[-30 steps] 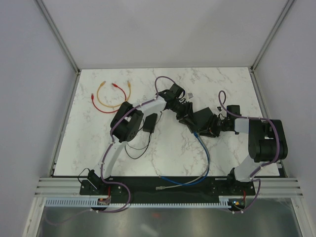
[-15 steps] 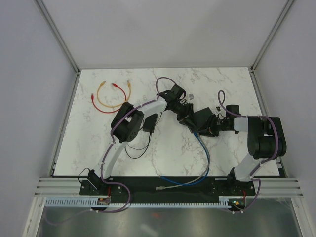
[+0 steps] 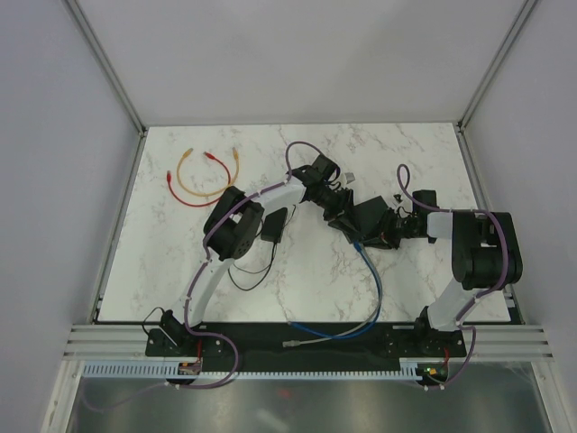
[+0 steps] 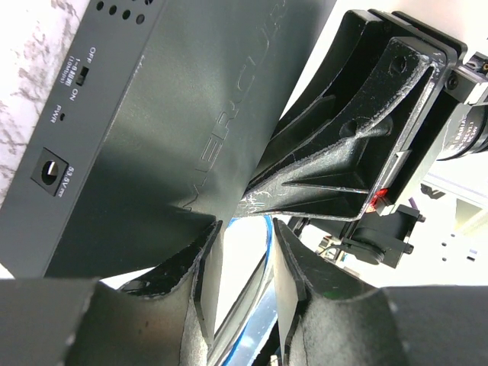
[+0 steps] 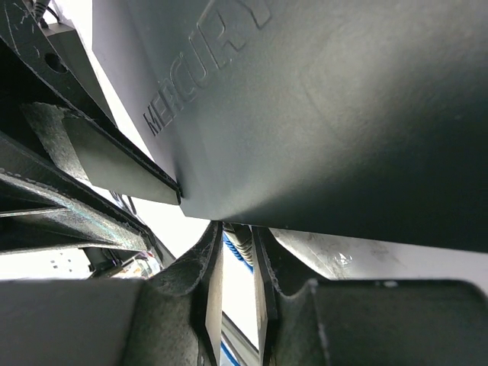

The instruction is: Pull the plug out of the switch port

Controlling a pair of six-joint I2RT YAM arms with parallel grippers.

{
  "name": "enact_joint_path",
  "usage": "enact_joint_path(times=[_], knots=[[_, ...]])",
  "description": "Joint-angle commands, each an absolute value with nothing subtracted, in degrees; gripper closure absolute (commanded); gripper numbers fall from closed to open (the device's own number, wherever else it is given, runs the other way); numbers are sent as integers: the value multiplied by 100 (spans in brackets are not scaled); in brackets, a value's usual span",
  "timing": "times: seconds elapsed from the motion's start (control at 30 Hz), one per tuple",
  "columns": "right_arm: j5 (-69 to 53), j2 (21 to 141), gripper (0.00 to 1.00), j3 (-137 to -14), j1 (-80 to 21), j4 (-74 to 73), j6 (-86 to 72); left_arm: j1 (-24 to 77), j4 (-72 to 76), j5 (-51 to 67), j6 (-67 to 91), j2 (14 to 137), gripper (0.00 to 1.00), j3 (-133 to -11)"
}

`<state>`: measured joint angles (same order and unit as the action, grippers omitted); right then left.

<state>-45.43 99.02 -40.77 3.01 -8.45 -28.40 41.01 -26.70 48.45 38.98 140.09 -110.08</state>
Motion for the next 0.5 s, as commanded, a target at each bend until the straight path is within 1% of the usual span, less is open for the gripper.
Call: enact_joint_path(times=[0.0, 0.2, 0.33, 0.47], knots=[[-3719, 10064, 99, -4043, 281, -1177, -2558, 4157, -2821, 4755, 3850, 14247, 61, -11162], [-3498, 9888, 100, -4052, 281, -1511, -2321, 4157, -2830, 4790, 3902, 14344, 62, -11250], [-3138, 9686, 100, -4017, 237, -1889, -2145, 4157, -2830, 4825, 3946, 14414, 62, -11285], [-3155, 9528, 100, -3973, 193, -1942, -2136, 4157, -2848, 4816, 3929, 14458, 62, -11312]])
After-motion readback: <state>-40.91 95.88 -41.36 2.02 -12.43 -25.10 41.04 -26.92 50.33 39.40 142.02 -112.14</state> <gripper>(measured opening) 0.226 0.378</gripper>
